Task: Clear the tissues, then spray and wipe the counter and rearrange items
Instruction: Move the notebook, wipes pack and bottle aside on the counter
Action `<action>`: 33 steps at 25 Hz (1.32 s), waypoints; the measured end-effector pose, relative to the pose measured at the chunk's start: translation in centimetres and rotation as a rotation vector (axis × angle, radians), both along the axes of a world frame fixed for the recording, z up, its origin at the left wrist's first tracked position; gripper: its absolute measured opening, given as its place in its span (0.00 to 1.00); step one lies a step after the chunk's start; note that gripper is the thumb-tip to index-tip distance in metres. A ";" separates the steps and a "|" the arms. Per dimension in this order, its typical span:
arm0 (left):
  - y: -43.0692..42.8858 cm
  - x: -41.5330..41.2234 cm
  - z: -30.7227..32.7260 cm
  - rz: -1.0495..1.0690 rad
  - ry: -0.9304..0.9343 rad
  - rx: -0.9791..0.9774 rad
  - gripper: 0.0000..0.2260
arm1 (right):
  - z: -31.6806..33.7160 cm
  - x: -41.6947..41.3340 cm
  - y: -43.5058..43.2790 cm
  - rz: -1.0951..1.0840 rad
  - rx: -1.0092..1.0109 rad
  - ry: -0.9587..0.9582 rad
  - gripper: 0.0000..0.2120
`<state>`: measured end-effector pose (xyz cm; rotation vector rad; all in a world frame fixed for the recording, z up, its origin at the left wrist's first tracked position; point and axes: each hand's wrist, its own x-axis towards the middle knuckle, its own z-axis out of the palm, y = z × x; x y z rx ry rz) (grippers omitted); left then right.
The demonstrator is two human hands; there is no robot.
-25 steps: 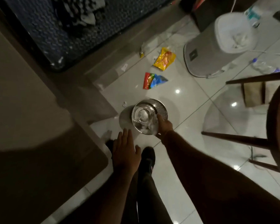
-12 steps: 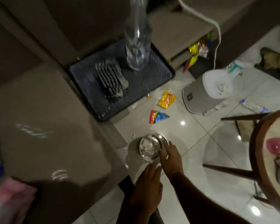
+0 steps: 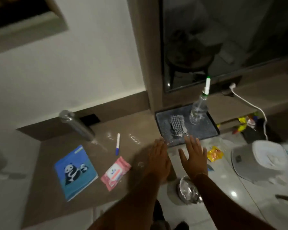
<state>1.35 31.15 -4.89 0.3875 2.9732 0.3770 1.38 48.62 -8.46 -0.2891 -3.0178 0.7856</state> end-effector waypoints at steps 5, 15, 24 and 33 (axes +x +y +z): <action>-11.0 1.4 3.1 0.240 0.010 -0.079 0.35 | 2.6 -1.8 -7.0 0.291 0.092 0.057 0.34; -30.3 4.2 -0.6 0.671 -0.142 0.046 0.37 | 0.5 -3.3 -23.2 0.883 0.193 -0.178 0.48; -44.1 3.9 -7.5 1.298 -0.456 0.288 0.41 | -3.7 -2.8 -31.2 0.956 0.463 -0.526 0.48; -47.0 2.9 -5.8 1.298 -0.269 0.926 0.23 | -2.0 -4.6 -32.2 0.925 0.508 -0.503 0.53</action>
